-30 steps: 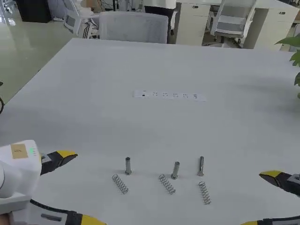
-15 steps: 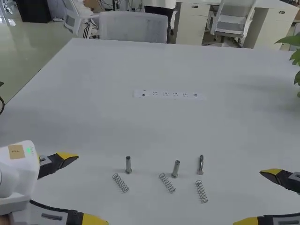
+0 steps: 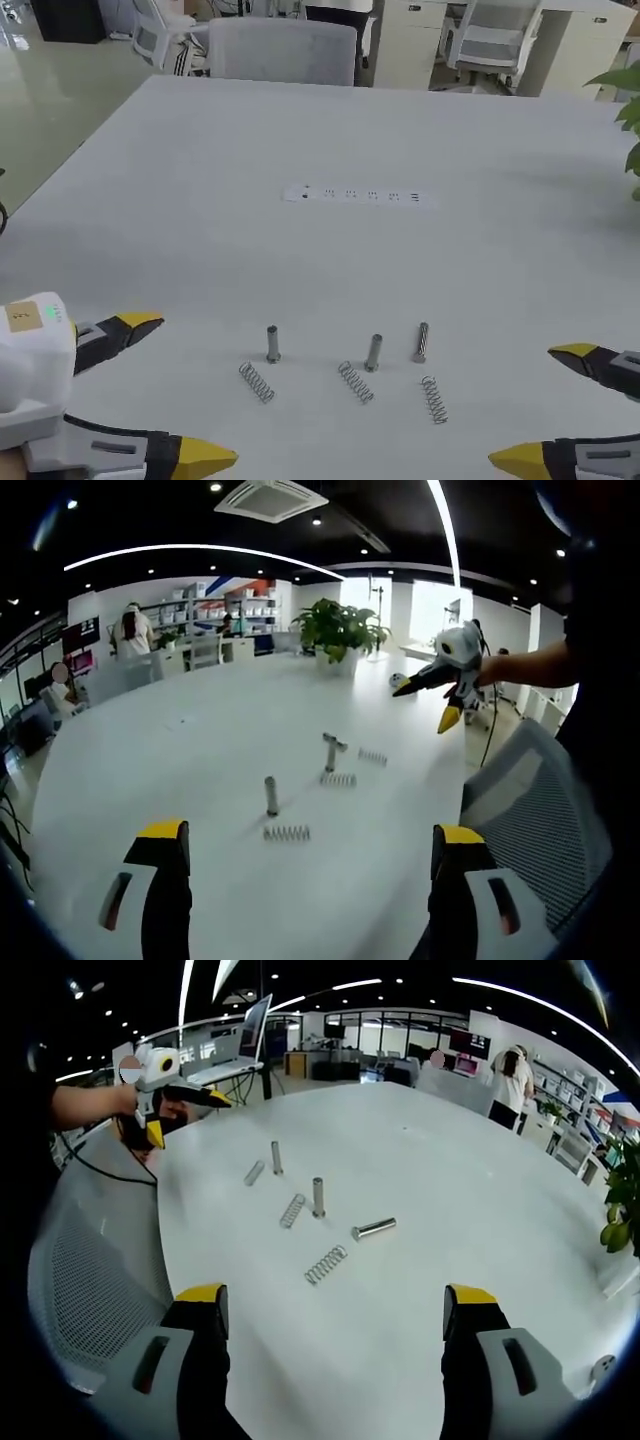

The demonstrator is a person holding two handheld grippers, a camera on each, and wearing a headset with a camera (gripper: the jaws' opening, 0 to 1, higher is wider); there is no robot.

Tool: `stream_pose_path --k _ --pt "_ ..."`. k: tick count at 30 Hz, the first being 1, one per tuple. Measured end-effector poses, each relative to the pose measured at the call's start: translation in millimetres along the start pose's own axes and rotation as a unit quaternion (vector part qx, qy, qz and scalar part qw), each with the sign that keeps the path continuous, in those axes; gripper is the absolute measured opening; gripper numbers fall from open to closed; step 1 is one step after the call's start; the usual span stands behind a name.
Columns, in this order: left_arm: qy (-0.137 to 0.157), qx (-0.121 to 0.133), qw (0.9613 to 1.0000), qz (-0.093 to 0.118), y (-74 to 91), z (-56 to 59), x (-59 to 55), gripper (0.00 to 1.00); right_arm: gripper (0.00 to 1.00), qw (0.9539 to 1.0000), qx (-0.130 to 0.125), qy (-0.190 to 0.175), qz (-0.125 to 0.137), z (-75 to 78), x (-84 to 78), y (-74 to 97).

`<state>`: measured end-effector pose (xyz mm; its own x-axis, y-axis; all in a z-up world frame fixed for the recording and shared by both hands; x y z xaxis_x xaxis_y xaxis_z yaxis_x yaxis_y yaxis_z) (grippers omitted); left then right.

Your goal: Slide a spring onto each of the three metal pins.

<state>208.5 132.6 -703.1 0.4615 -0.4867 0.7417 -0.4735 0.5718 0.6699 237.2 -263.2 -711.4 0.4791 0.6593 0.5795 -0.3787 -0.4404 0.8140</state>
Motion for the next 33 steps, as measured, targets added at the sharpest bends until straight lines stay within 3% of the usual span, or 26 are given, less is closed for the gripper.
stream_pose_path --k 7,11,20,33 --pt "0.002 -0.002 0.9999 -0.010 -3.3 -2.2 -2.3 0.97 0.89 0.9999 0.005 -0.008 -0.006 -0.5 -5.2 -3.3" --pt "0.002 -0.003 0.9995 -0.033 -8.0 -6.1 -9.5 0.96 0.89 0.9997 0.009 -0.020 -0.011 0.0 -10.5 -6.9" --pt "0.000 -0.005 0.9997 -0.022 -7.2 -3.3 -4.2 0.96 0.88 0.9996 0.009 -0.023 -0.012 -1.5 -9.8 -7.9" --pt "0.001 -0.013 0.9996 -0.027 -7.6 -0.3 -6.8 0.92 0.85 0.9996 0.020 -0.018 -0.012 -3.2 -6.4 -8.4"
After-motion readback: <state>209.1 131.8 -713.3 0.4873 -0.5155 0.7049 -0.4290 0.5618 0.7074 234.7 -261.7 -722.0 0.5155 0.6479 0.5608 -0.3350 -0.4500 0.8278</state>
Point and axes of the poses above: the centre of the closed fingertips' face, and the gripper's own axes: y roughly backward along the fingers, z roughly to its right, x roughly out of its top, the point moved 9 cm from there along y, roughly backward along the fingers, and after that the axes turned 15 degrees about -z, right-handed, at the moved point
